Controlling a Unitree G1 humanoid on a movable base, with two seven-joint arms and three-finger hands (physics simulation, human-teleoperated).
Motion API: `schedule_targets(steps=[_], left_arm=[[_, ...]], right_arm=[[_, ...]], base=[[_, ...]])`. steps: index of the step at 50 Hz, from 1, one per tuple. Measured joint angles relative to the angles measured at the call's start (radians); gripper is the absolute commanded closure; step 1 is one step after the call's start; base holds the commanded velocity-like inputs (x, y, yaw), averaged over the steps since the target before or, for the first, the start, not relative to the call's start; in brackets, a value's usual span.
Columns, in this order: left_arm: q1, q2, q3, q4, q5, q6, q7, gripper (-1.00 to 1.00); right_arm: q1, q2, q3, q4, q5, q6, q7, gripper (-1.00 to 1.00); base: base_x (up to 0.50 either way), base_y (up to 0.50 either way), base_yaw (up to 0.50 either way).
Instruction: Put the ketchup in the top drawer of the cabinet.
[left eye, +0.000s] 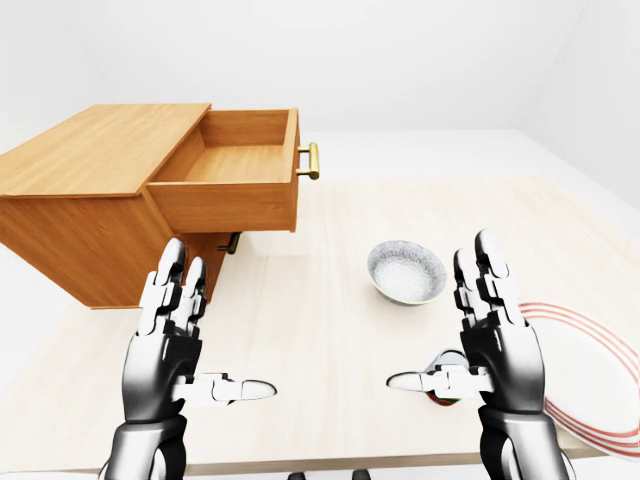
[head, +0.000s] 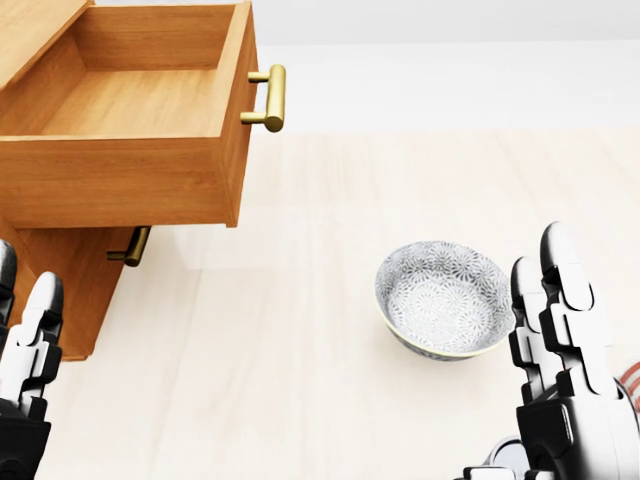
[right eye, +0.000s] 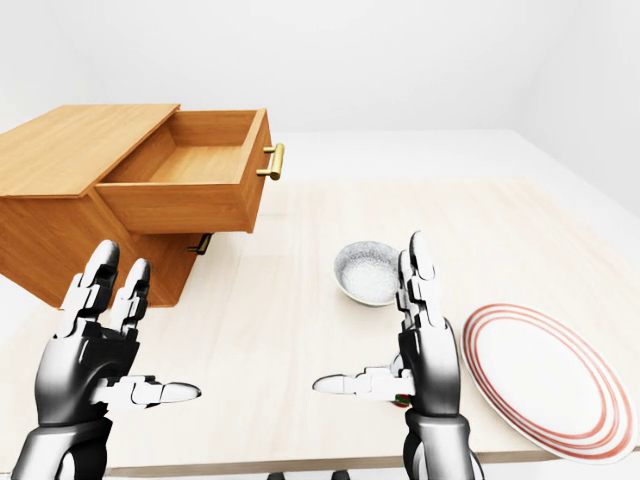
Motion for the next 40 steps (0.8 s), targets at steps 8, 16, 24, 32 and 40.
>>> schedule_targets(steps=[8,16,24,32,40], left_arm=[[-0.002,0.0,0.002,0.001,-0.001,0.001,0.0,-1.0],[-0.002,0.0,0.003,0.008,0.001,-0.005,0.0,-1.0],[-0.005,0.001,0.003,0.008,0.0,-0.002,0.001,-1.0],[-0.006,0.001,0.001,0.012,0.001,-0.005,0.001,-1.0],[-0.007,0.005,0.001,0.012,0.003,-0.002,0.004,-1.0]], right_arm=[[-0.001,0.002,-0.004,0.002,0.0,0.002,0.0,-1.0],[-0.004,0.003,-0.003,0.008,-0.001,0.006,0.001,-1.0],[-0.005,0.004,-0.007,0.009,0.001,0.01,0.002,-1.0],[-0.006,0.005,-0.008,0.009,-0.004,0.011,0.001,-1.0],[-0.009,0.008,-0.005,0.015,-0.01,0.011,0.0,-1.0]], base=[[0.0,0.5,0.0],[0.0,0.38,0.0],[0.0,0.0,0.0],[0.0,0.0,0.0],[0.0,0.33,0.0]])
